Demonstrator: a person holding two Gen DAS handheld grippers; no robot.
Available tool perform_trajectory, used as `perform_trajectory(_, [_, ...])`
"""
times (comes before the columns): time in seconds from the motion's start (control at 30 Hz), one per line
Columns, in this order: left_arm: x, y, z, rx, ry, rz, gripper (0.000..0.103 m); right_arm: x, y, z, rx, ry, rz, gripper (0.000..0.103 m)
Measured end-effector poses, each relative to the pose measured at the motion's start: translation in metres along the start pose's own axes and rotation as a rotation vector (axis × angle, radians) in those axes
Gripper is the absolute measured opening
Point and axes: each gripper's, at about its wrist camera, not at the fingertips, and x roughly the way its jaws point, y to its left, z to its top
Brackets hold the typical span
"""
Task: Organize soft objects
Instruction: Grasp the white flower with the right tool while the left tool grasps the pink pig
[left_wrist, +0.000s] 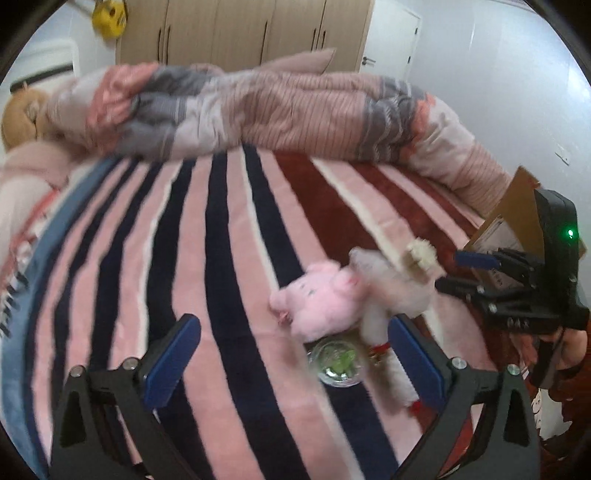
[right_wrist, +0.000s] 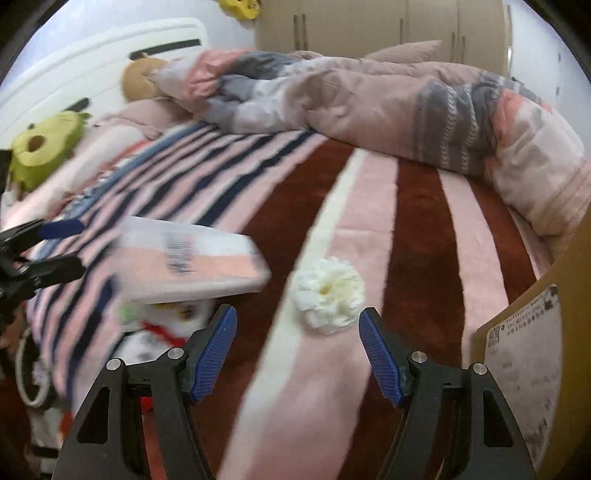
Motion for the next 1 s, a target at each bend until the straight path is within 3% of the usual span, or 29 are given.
perform_trajectory(0.17, [0.033, 0.009, -0.008, -0.04, 0.042, -0.079, 0.092, 0.032, -0.013, 0.001, 0.01, 0.027, -0.02, 0.059])
perform_trajectory(0.27, [0.047, 0.006, -0.005, -0.05, 0.05, -0.112, 0.083, 0.043, -0.015, 0.002, -0.003, 0.025, -0.025, 0.053])
perform_trajectory(0.37, [0.058, 0.005, -0.001, -0.066, 0.06, -0.15, 0.075, 0.049, -0.018, 0.005, 0.004, 0.023, -0.018, 0.038])
perform_trajectory(0.43, [0.064, 0.003, 0.001, -0.075, 0.063, -0.171, 0.058, 0.05, -0.019, 0.007, -0.003, 0.019, -0.018, 0.025])
perform_trajectory(0.53, [0.064, 0.003, 0.002, -0.094, 0.063, -0.195, 0.051, 0.048, -0.017, 0.006, -0.006, 0.019, -0.014, 0.017])
perform_trajectory(0.9, [0.037, 0.002, 0.003, -0.079, 0.035, -0.145, 0.047, 0.006, -0.001, 0.006, -0.01, -0.036, 0.039, 0.016])
perform_trajectory(1.0, [0.029, 0.001, 0.001, -0.064, 0.038, -0.116, 0.051, -0.005, 0.003, 0.005, -0.021, -0.047, 0.041, 0.016])
